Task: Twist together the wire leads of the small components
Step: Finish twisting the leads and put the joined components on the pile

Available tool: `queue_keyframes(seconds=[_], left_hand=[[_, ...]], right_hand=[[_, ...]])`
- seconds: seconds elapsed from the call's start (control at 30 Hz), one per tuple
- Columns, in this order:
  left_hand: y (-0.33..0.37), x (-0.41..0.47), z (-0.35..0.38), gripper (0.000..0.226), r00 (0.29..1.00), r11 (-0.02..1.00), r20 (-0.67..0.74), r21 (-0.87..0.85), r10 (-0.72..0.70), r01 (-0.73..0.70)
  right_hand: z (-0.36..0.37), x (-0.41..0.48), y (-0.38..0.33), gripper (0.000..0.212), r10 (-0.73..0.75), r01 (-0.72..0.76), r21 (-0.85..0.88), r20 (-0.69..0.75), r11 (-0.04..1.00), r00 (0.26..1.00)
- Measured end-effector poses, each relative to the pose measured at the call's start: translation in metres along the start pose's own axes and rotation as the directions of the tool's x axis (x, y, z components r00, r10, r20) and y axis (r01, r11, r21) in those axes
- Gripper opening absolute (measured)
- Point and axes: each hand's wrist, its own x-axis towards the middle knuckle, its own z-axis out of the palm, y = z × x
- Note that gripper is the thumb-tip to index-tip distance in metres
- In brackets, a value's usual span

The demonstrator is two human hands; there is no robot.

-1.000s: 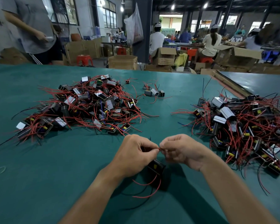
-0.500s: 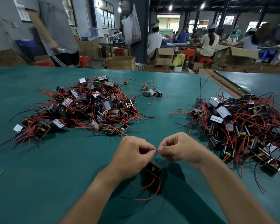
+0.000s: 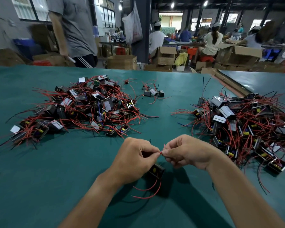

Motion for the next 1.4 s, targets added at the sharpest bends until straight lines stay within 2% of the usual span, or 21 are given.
queue_keyframes(seconds=[0.07, 0.13, 0.27, 0.5, 0.57, 0.63, 0.83, 0.93, 1.03, 1.13, 1.2, 1.27, 1.33, 1.4], left_hand=[[0.0, 0.002, -0.001, 0.011, 0.989, 0.981, 0.035, -0.124, -0.145, 0.148], [0.0, 0.005, -0.004, 0.014, 0.944, 0.902, 0.129, -0.281, -0.303, 0.328], [0.003, 0.006, -0.007, 0.012, 0.87, 0.74, 0.244, -0.459, -0.428, 0.492], [-0.003, 0.008, -0.015, 0.026, 0.773, 0.518, 0.4, -0.579, -0.493, 0.63], [-0.005, 0.008, -0.017, 0.018, 0.752, 0.467, 0.432, -0.597, -0.498, 0.653], [-0.004, 0.009, -0.017, 0.01, 0.742, 0.441, 0.454, -0.604, -0.494, 0.664], [-0.008, 0.01, -0.015, 0.011, 0.731, 0.375, 0.48, -0.641, -0.485, 0.67], [-0.008, 0.009, -0.014, 0.01, 0.749, 0.426, 0.445, -0.627, -0.491, 0.652], [-0.01, 0.007, -0.012, 0.02, 0.783, 0.561, 0.341, -0.554, -0.521, 0.615], [-0.008, 0.006, -0.01, 0.016, 0.849, 0.717, 0.21, -0.46, -0.485, 0.523], [-0.008, 0.005, -0.007, 0.015, 0.902, 0.816, 0.133, -0.387, -0.411, 0.429], [-0.009, 0.004, -0.005, 0.013, 0.95, 0.899, 0.071, -0.307, -0.305, 0.312], [-0.008, 0.002, -0.004, 0.012, 0.987, 0.967, 0.01, -0.202, -0.157, 0.156], [-0.008, 0.001, -0.003, 0.012, 0.999, 0.999, -0.019, -0.023, 0.026, -0.027]], right_hand=[[0.0, 0.0, -0.001, 0.024, -0.111, 0.111, -0.015, -0.047, 0.994, 0.993], [0.002, 0.0, -0.002, 0.02, -0.223, 0.222, -0.031, -0.077, 0.975, 0.972], [0.003, 0.003, -0.002, 0.017, -0.356, 0.345, -0.117, -0.092, 0.931, 0.93], [0.009, 0.002, -0.003, 0.014, -0.529, 0.469, -0.324, -0.127, 0.822, 0.839], [0.012, 0.002, -0.004, 0.014, -0.561, 0.49, -0.345, -0.146, 0.8, 0.815], [0.014, 0.003, -0.004, 0.014, -0.579, 0.502, -0.347, -0.165, 0.792, 0.798], [0.015, 0.004, -0.003, 0.009, -0.607, 0.485, -0.455, -0.169, 0.747, 0.777], [0.019, 0.007, -0.002, 0.011, -0.617, 0.467, -0.505, -0.178, 0.726, 0.766], [0.02, 0.01, 0.0, 0.017, -0.559, 0.389, -0.537, -0.195, 0.749, 0.806], [0.021, 0.01, -0.001, 0.025, -0.491, 0.334, -0.524, -0.191, 0.784, 0.85], [0.02, 0.008, -0.003, 0.026, -0.439, 0.309, -0.464, -0.203, 0.831, 0.875], [0.018, 0.006, -0.007, 0.025, -0.361, 0.284, -0.331, -0.198, 0.9, 0.911], [0.014, 0.004, -0.009, 0.026, -0.244, 0.216, -0.162, -0.178, 0.963, 0.953], [0.012, 0.003, -0.009, 0.032, -0.093, 0.094, 0.001, -0.136, 0.996, 0.986]])
